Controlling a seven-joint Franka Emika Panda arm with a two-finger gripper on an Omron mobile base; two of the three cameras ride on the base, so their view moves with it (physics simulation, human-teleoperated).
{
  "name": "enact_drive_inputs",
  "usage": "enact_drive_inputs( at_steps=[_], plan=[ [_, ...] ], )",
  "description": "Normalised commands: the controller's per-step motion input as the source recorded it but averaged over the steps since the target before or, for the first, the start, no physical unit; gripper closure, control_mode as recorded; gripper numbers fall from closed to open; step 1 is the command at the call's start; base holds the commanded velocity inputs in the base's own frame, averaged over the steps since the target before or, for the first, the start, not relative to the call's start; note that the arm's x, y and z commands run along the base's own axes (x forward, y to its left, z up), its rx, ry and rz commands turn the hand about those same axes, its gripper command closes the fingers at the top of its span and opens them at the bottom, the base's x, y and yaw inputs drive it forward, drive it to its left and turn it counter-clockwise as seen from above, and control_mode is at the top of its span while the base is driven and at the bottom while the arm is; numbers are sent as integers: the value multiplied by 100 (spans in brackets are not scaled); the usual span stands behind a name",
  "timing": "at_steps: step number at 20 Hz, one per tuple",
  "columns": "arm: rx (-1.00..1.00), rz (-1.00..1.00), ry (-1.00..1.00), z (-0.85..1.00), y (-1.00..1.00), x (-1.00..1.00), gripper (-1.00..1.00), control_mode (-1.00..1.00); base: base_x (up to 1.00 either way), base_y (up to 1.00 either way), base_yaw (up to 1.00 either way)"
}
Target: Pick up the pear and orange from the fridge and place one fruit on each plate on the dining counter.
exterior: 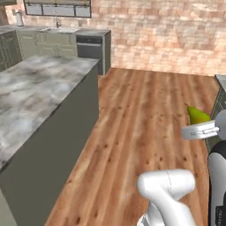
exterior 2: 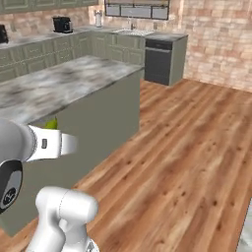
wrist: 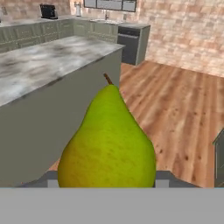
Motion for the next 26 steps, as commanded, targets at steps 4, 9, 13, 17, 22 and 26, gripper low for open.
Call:
enact_drive_inputs(
  at_steps=[4, 9, 13, 17, 22, 26],
  plan=[
    [0, 0, 0, 0, 0, 0, 100, 100, 79, -27, -43],
    [0, 0, 0, 0, 0, 0, 100, 100, 99, 6, -43],
    [0, 0, 0, 0, 0, 0, 100, 100, 100, 27, -46],
    [0, 0, 0, 0, 0, 0, 100, 100, 98, 51, -43],
    [0, 0, 0, 0, 0, 0, 100, 100, 90, 77, -32],
    [0, 0, 0, 0, 0, 0, 100, 100, 91, 81, -19]
  ],
)
